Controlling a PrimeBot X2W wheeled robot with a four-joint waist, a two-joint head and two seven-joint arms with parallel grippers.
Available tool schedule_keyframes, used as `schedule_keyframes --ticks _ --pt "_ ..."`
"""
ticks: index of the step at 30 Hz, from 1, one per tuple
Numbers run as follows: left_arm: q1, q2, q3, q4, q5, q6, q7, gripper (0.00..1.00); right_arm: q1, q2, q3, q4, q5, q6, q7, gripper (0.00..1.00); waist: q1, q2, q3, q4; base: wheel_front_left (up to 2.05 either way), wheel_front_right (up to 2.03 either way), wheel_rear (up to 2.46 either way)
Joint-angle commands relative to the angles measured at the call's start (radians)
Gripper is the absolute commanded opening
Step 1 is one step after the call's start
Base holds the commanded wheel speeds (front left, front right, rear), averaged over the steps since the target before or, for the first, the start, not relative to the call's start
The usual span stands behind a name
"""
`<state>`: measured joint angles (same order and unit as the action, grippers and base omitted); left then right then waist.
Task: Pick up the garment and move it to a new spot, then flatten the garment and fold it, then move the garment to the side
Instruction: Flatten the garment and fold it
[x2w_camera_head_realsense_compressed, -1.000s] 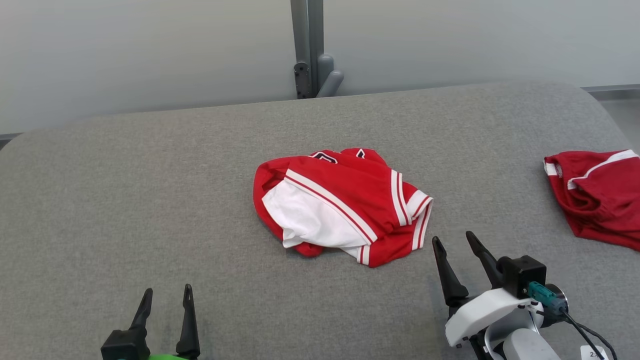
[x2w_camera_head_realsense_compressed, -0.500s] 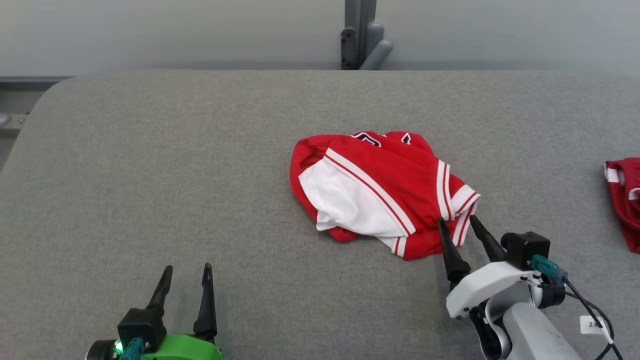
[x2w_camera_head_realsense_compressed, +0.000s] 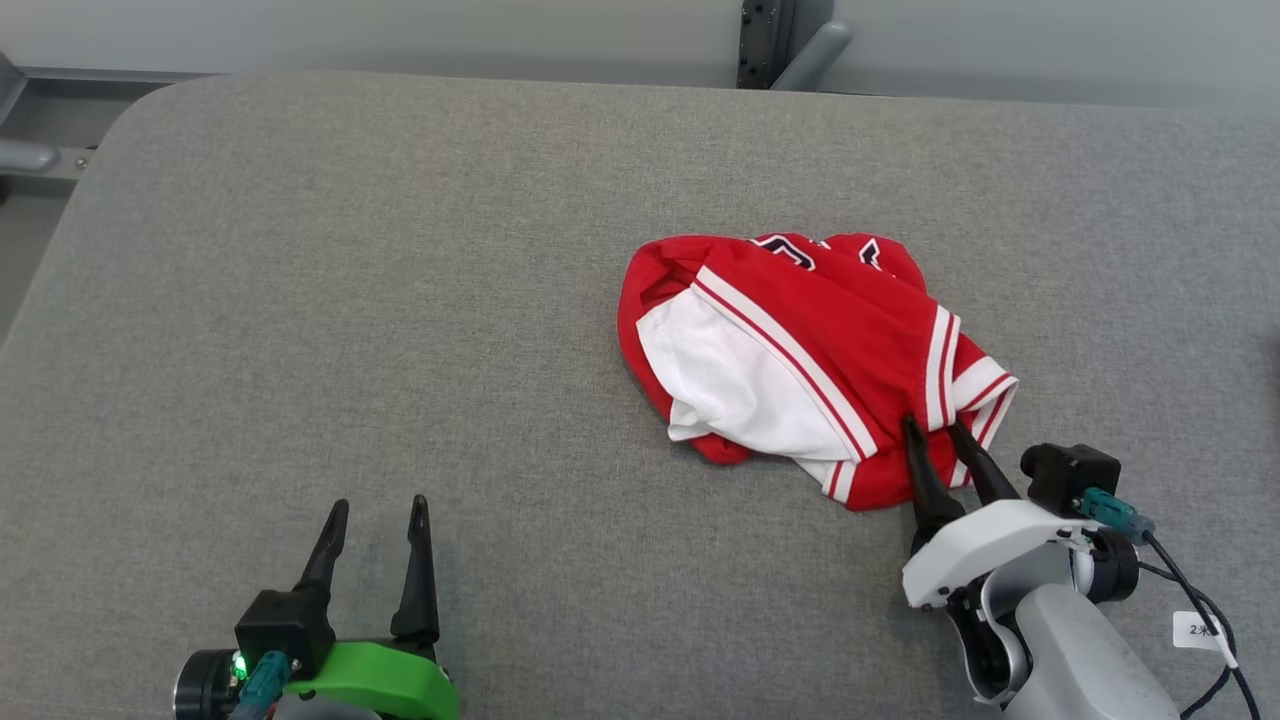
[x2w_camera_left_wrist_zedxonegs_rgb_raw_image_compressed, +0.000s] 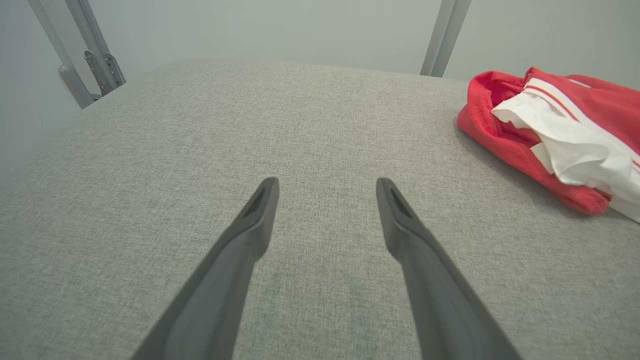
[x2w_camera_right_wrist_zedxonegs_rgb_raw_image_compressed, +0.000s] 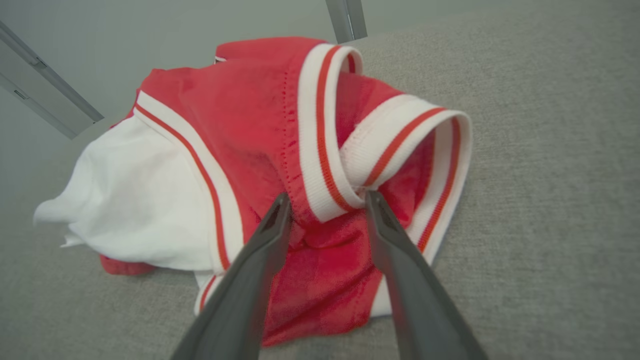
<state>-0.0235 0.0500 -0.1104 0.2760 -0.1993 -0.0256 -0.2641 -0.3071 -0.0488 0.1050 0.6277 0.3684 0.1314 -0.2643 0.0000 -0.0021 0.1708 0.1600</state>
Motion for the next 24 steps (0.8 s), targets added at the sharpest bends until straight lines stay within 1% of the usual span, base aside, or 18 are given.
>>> schedule_keyframes --ticks 1,2,7,9,10,12,16,17,18,20,24 --pt "-0.017 0.001 -0.004 -0.003 -0.007 0.004 0.0 1.0 -0.008 -0.004 -0.001 -0.006 0.006 -0.001 0.0 0.15 0.0 0.0021 0.008 -0.004 0.0 0.0 0.0" --pt "-0.019 0.001 -0.006 -0.004 -0.008 0.004 0.0 1.0 -0.009 -0.004 0.0 -0.011 0.002 -0.001 0.0 0.0 0.0 0.0021 0.01 -0.005 0.0 0.0 0.0" --pt "-0.032 0.001 -0.016 -0.008 -0.015 0.004 0.0 1.0 -0.019 -0.004 -0.009 -0.077 -0.015 -0.001 0.0 0.0 0.0 0.0021 0.024 -0.007 0.0 0.0 0.0" --pt "-0.038 0.001 -0.028 -0.008 -0.02 0.001 0.0 1.0 -0.034 -0.015 0.003 -0.109 -0.026 -0.001 0.0 0.0 0.0 0.0021 0.032 -0.001 0.0 0.0 0.0" --pt "-0.049 0.001 -0.046 0.0 -0.025 -0.003 0.0 1.0 -0.076 -0.048 0.02 -0.127 -0.039 -0.001 0.0 0.0 0.0 0.0021 0.04 0.016 0.0 0.0 0.0" --pt "-0.066 0.002 -0.072 0.007 -0.035 -0.006 0.0 1.0 -0.145 -0.089 0.036 -0.128 -0.057 -0.001 0.0 0.0 0.0 0.0021 0.046 0.045 0.0 0.0 0.0" --pt "-0.094 0.002 -0.131 0.013 -0.067 -0.003 0.0 1.0 -0.336 -0.168 0.108 -0.092 -0.093 -0.001 0.0 0.0 0.0 0.0021 0.051 0.124 0.0 0.0 0.0" --pt "-0.094 0.002 -0.142 0.015 -0.076 0.001 0.0 1.0 -0.386 -0.179 0.136 -0.083 -0.099 -0.001 0.0 0.0 0.0 0.0021 0.049 0.143 0.0 0.0 0.0" --pt "-0.094 0.002 -0.142 0.015 -0.076 0.001 0.0 1.0 -0.386 -0.179 0.136 -0.083 -0.099 -0.001 0.0 0.0 0.0 0.0021 0.049 0.143 0.0 0.0 0.0" --pt "-0.086 0.002 -0.161 0.023 -0.086 0.007 0.0 1.0 -0.48 -0.195 0.182 -0.071 -0.104 -0.001 0.0 0.0 0.0 0.0021 0.044 0.179 0.0 0.0 0.0" --pt "-0.049 0.002 -0.163 0.042 -0.093 0.017 0.0 1.0 -0.619 -0.19 0.253 -0.063 -0.09 -0.001 0.0 0.0 0.0 0.0021 0.027 0.218 0.0 0.0 0.0"
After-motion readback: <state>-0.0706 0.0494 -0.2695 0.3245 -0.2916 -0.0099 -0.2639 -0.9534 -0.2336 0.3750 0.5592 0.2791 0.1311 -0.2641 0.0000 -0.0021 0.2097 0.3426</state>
